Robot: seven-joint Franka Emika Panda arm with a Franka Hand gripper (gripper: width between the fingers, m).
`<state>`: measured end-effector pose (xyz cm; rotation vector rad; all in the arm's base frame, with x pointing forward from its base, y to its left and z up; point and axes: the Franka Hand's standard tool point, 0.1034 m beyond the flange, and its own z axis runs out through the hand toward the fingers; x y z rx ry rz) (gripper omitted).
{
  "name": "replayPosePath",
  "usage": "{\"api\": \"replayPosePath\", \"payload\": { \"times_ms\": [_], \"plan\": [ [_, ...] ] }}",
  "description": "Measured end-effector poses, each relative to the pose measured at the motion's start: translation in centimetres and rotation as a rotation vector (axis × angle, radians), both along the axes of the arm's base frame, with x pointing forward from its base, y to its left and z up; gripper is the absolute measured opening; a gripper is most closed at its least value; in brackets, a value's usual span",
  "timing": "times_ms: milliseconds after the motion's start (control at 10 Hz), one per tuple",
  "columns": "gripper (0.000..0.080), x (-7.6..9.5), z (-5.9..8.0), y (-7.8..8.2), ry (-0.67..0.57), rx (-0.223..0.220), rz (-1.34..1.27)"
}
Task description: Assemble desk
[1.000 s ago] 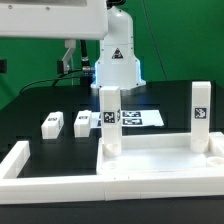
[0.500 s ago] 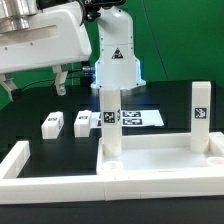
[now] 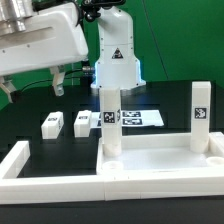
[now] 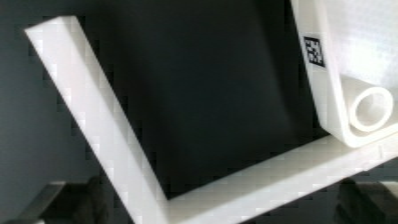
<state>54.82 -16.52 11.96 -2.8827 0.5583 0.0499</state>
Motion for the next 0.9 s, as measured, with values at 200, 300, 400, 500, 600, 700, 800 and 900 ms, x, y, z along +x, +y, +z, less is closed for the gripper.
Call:
{"api": "replayPosePath", "payload": {
  "times_ms": [200, 300, 400, 500, 600, 700, 800, 900],
  "plan": [
    [0.0649, -3.0, -1.2, 1.2, 0.180, 0.110, 0.022],
    [0.0649, -3.2, -1.6, 1.5, 0.229, 0.126, 0.043],
    [0.0649, -3.1, -1.5, 1.6, 0.262, 0.150, 0.051],
    [0.0649, -3.5, -1.5, 1.8, 0.326, 0.190, 0.065],
    [0.0649, -3.5, -1.7, 1.8, 0.376, 0.217, 0.078],
    [0.0649, -3.7, -2.0, 1.8, 0.404, 0.234, 0.083],
    [0.0649, -5.3, -2.5, 1.7, 0.461, 0.279, 0.075],
    [0.0649, -6.9, -3.1, 1.9, 0.542, 0.329, 0.068]
  ]
}}
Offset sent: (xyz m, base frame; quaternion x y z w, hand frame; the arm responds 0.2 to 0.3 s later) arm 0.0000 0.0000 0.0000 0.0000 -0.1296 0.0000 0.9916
